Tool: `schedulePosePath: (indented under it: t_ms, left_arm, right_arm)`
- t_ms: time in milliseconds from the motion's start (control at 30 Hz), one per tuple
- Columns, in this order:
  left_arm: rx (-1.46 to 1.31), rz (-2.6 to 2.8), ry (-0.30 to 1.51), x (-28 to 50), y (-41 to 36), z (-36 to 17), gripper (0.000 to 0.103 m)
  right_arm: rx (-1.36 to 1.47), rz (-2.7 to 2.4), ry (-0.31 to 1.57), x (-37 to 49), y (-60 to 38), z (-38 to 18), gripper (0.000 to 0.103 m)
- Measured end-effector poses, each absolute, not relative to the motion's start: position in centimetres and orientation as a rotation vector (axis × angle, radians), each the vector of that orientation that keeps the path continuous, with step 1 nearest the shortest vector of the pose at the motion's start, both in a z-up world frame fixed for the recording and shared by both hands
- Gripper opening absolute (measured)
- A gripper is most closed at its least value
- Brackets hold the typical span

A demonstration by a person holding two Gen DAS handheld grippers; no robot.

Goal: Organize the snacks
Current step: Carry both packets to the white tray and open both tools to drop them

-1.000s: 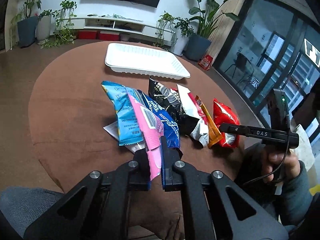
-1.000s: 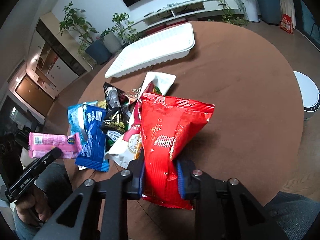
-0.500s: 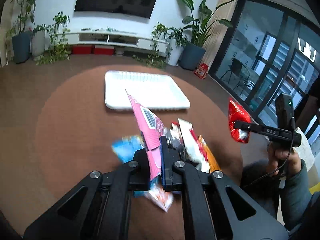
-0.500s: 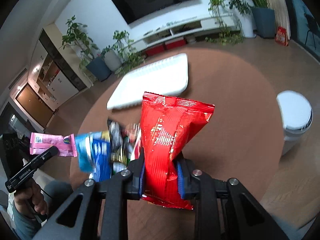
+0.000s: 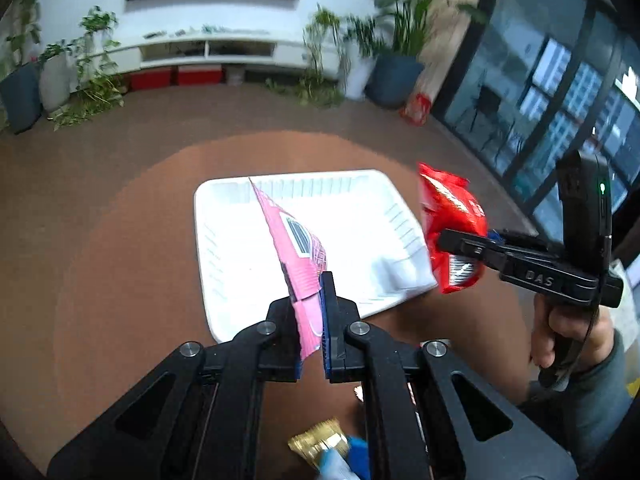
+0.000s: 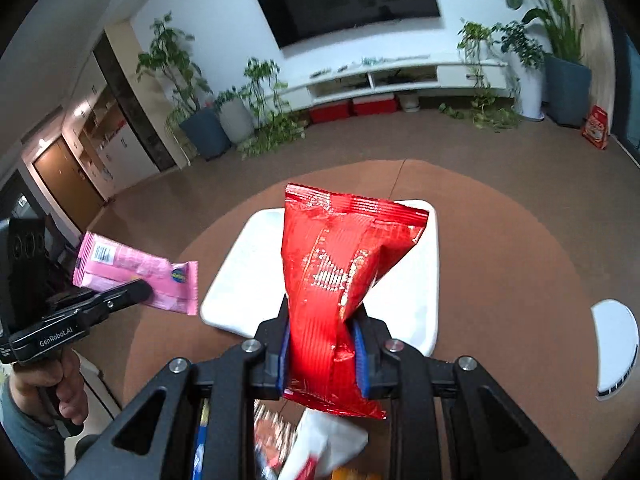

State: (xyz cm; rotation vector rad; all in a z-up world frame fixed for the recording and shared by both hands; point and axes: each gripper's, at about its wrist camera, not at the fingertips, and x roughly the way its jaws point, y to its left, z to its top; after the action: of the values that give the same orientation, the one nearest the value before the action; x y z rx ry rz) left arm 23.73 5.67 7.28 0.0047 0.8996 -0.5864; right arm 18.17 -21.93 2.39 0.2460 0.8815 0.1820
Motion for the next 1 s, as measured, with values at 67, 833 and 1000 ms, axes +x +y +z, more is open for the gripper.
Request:
schedulePosePath:
  t_ms: [67, 833, 1000]
  left_arm:
    - [0.035, -0.596, 0.935, 25.1, 4.6, 6.2, 0.005]
    - [0.064, -0.539, 1.09, 27.5, -1.0, -0.1, 0.031]
    - [-0.043, -0.531, 1.003, 26.7, 2.4, 3.3, 0.07]
  right_arm:
    - [0.245, 0.174, 0.928, 20.4, -21.9, 0.4, 0.027]
    - [0.148, 0.087, 1.004, 24.3, -23.2, -5.1, 0.055]
    - [0.185, 0.102, 0.963, 23.7, -23.8, -3.6, 0.067]
